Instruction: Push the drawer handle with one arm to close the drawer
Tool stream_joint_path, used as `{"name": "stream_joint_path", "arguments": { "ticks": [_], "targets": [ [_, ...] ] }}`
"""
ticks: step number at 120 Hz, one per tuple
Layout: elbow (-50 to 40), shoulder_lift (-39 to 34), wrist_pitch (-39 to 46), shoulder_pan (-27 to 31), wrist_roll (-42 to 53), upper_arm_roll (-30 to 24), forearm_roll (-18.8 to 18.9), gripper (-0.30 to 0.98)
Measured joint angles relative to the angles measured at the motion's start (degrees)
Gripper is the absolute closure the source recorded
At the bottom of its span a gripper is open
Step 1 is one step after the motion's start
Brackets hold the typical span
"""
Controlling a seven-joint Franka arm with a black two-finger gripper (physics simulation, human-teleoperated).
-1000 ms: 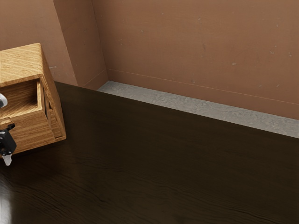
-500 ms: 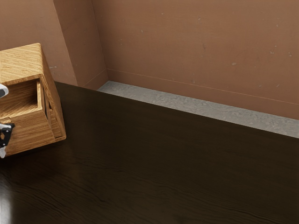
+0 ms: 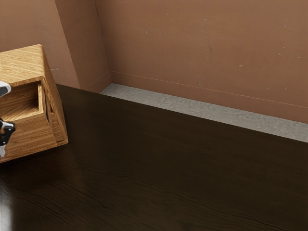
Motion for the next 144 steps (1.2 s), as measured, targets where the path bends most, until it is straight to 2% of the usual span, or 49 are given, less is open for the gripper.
{"name": "stream_joint_path", "arguments": {
  "ticks": [17,103,144],
  "targets": [
    [1.60,3.38,1.69,0.08,-0.27,0.37,0.30,0.76],
    [4.30,8.71,6.35,0.32,-0.48,4.17,2.52,0.77],
    [6.75,13.53,8.07,0.83,-0.27,4.76,2.95,0.77]
  ]
}}
